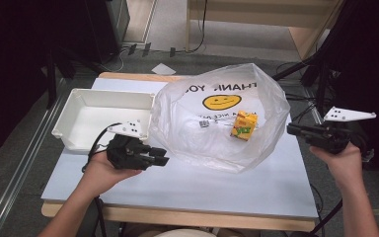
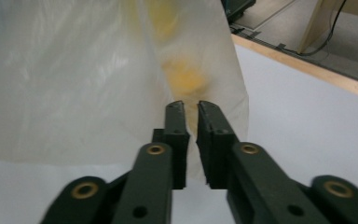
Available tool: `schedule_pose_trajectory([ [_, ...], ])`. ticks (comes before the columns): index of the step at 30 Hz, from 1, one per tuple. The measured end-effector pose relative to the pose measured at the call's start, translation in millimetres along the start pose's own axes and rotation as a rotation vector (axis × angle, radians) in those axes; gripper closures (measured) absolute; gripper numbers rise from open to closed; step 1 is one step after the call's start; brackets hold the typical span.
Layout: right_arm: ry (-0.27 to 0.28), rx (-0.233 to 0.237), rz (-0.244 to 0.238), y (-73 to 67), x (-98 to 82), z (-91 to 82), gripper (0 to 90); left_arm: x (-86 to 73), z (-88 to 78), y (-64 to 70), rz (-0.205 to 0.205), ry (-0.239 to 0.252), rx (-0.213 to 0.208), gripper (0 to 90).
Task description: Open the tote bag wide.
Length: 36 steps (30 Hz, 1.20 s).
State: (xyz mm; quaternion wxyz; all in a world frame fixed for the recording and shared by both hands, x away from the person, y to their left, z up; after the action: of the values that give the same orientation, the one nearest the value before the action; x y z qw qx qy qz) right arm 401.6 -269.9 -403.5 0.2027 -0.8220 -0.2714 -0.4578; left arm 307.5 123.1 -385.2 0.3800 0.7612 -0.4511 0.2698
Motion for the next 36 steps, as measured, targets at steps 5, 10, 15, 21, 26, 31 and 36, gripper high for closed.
schedule_pose_trajectory([
  [5, -0.017, 0.001, -0.006, 4.9, 20.7, -1.2, 90.0, 15.7, -18.3, 0.2, 0.013, 0.018, -0.002, 75.0],
  [10, -0.021, 0.009, -0.022, 8.3, 45.8, -1.8, 90.0, 34.7, -34.0, 1.7, 0.031, 0.035, 0.004, 78.4],
  [15, -0.013, 0.018, -0.048, 6.7, 70.7, -3.5, 90.0, 54.5, -44.3, 0.9, 0.054, 0.041, 0.028, 79.6],
  [21, 0.000, 0.031, -0.064, 4.0, 94.7, -4.5, 90.0, 74.2, -39.4, 0.2, 0.078, 0.018, 0.041, 80.0],
  [26, 0.010, 0.042, -0.068, 6.7, 118.7, -5.5, 90.0, 88.4, -30.1, -7.3, 0.072, 0.010, 0.045, 79.8],
  [31, 0.030, 0.060, -0.094, -3.9, 145.3, -8.2, 89.7, 96.0, -20.4, -15.1, 0.066, 0.003, 0.041, 79.6],
  [36, 0.029, 0.081, -0.119, -16.0, 165.7, -5.9, 89.7, 102.4, -13.3, -24.6, 0.059, -0.012, 0.056, 79.6],
])
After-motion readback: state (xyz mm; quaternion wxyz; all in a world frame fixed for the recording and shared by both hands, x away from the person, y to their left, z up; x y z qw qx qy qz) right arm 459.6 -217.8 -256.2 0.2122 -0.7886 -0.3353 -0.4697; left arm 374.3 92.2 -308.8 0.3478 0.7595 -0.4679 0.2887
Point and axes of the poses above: each handheld gripper's, and its own axes: z roughly forward along the jaws, x roughly out of its top, y roughly to its right, the point moved 10 cm from there along z, roughly forward along the jaws, and after that the axes turned 7 degrees about -x, right-handed, at the moved point
